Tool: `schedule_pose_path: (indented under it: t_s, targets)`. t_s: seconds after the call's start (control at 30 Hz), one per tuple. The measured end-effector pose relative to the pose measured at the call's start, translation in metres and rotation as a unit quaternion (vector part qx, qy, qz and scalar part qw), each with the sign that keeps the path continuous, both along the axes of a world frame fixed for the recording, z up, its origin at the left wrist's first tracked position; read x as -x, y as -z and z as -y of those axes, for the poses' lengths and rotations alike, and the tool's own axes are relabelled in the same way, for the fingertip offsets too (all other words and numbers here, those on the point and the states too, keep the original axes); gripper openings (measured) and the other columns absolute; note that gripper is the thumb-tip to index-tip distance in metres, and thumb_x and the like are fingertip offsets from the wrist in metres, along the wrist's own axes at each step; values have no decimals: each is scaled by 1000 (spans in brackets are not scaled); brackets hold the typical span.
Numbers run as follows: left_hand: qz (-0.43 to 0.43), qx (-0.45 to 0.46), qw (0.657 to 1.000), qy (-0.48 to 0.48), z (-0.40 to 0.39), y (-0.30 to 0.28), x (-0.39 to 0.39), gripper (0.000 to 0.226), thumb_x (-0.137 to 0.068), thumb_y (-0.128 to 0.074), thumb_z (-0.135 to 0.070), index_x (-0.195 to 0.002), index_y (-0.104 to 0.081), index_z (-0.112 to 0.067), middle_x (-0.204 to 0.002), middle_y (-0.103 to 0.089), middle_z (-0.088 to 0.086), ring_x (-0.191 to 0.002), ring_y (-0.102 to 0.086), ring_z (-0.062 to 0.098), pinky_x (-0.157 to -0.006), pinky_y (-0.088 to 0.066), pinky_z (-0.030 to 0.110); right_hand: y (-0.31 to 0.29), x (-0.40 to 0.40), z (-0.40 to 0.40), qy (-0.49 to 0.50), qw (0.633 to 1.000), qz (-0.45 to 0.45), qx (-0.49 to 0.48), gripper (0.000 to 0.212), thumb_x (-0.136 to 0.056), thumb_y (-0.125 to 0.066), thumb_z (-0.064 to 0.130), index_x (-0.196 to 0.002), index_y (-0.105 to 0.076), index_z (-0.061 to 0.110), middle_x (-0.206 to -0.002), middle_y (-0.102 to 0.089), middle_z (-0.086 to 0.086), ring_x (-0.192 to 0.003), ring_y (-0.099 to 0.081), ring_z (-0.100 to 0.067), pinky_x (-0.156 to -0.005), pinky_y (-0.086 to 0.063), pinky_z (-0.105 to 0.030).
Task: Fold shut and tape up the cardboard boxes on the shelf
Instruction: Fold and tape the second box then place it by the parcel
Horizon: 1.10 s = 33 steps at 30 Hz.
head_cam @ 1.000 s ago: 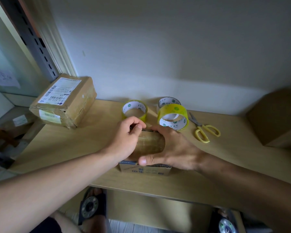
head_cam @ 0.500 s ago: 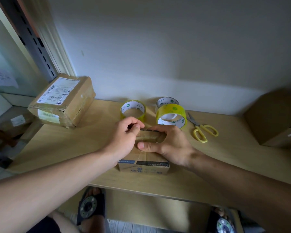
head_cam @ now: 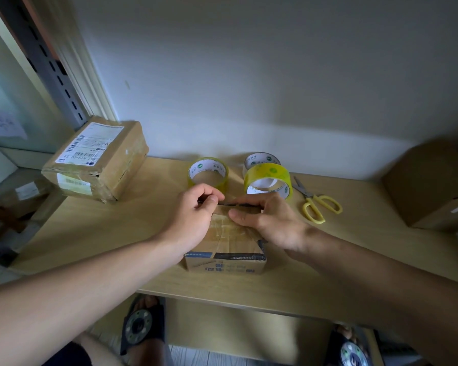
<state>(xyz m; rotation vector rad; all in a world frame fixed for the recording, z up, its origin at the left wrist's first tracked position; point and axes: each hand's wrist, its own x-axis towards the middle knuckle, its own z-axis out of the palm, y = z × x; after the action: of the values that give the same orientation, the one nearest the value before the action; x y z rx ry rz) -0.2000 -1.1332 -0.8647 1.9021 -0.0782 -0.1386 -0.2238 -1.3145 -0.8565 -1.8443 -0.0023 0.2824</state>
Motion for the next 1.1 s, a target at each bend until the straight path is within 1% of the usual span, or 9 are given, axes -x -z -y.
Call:
schedule_pose_path:
  t_s: [0.13,0.2,0.33,0.4,0.5,0.67,0.9,1.0,1.1]
  targets:
    - [-14,45,999,9,0,-4,2,8,-99,-66,-19,-97,-70,-13,-66,-54,-14,-56,-47,0,-53,-38,11,3,-1,2,17,1000,4,-13,21,-99,-67,16,-118,-77,19,-106,-79,-3,-107,-73,-24,-94,-58,-37]
    - [-17,51,998,32,-2,-5,3,11,-91,-76,-22,-99,-71,-16,-85,-65,-8,-73,-59,1,-66,-48,13,4,1,2,4,1000,15,-3,23,-102,-63,15,-121,-75,16,-109,-78,-2,-109,-72,-21,-101,-56,-41]
    - [-24,27,998,41,-5,-6,6,11,-90,-79,-19,-99,-73,-21,-94,-70,1,-79,-62,4,-73,-49,15,-2,4,7,-20,999,-19,-41,28,-107,-52,14,-128,-71,19,-103,-78,1,-97,-73,-13,-84,-59,-27]
    - [-26,21,999,37,-4,-8,7,3,-93,-75,-21,-96,-74,-22,-91,-73,8,-78,-61,8,-71,-48,19,-1,5,16,-54,998,-16,-26,33,-100,-67,27,-133,-67,25,-117,-75,2,-111,-70,-13,-97,-56,-30]
    - [-26,19,999,39,-4,-10,6,3,-95,-73,-21,-96,-75,-22,-93,-72,14,-78,-58,10,-70,-47,19,-1,4,24,-84,996,-25,15,67,-76,-87,40,-137,-60,32,-123,-71,9,-117,-65,-6,-103,-54,-30]
    - [-26,22,999,32,-4,-8,6,5,-98,-69,-19,-97,-75,-19,-83,-63,4,-72,-52,10,-61,-43,12,7,5,20,-43,996,-13,-78,34,-87,-80,11,-120,-73,17,-99,-77,0,-94,-72,-13,-84,-56,-29]
    - [-27,24,999,22,1,-9,6,11,-101,-64,-14,-99,-74,-13,-79,-59,5,-62,-48,6,-55,-40,9,11,3,10,27,998,43,-44,12,-96,-71,15,-104,-80,14,-87,-77,-8,-79,-69,-19,-77,-54,-34]
    - [-26,20,999,19,1,-6,5,14,-102,-62,-15,-99,-75,-16,-69,-56,-8,-54,-44,-1,-53,-38,8,13,1,3,67,993,91,45,21,-100,-67,30,-86,-81,23,-77,-73,-11,-70,-63,-29,-71,-54,-45]
    - [-20,16,1000,17,1,-4,4,16,-103,-60,-16,-98,-75,-18,-56,-52,-22,-52,-44,-3,-53,-36,8,2,-4,4,46,988,110,96,39,-102,-62,36,-66,-72,27,-56,-56,-4,-56,-45,-9,-57,-39,-38]
